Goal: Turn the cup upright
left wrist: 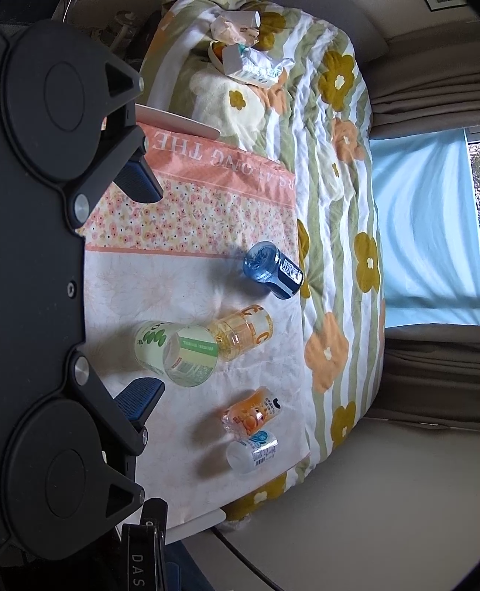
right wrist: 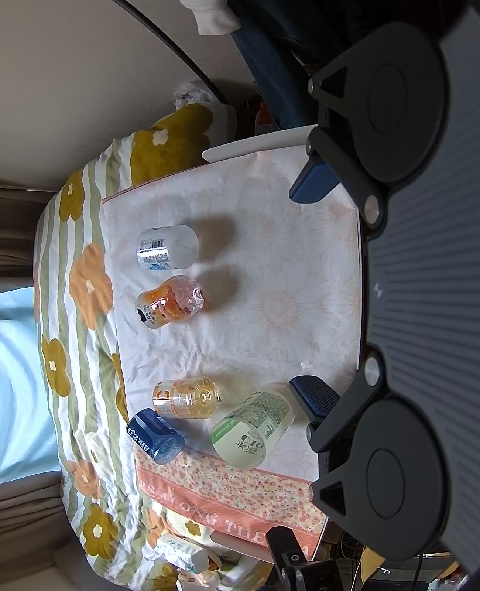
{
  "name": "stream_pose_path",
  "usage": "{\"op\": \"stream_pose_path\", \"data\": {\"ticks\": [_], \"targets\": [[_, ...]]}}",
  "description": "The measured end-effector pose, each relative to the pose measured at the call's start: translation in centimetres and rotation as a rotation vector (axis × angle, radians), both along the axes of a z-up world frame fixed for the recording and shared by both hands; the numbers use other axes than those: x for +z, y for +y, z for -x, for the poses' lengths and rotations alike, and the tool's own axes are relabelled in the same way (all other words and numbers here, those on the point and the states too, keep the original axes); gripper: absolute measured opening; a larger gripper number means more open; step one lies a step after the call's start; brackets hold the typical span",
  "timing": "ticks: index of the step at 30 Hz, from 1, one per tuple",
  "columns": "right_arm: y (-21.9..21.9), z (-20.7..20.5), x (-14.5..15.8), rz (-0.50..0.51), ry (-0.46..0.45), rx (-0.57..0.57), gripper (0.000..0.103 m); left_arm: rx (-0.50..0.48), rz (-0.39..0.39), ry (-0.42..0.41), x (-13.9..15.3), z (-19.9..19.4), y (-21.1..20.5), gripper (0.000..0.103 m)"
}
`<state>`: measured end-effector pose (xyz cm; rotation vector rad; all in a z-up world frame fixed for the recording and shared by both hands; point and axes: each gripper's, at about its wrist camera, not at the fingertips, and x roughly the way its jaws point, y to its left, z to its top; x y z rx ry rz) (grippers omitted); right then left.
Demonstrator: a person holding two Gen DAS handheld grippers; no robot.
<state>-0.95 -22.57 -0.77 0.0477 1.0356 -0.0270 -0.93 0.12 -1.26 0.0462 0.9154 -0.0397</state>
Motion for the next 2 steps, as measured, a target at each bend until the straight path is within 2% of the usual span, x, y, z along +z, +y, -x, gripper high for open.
{"op": "stream_pose_path", "data": {"ticks": [2], "targets": [[0.09, -0.08, -0.04, 0.001, 0.0, 0.0, 0.103, 0.003, 0.001, 0.0, 0.01, -0.08, 0.07, 0.102]]}}
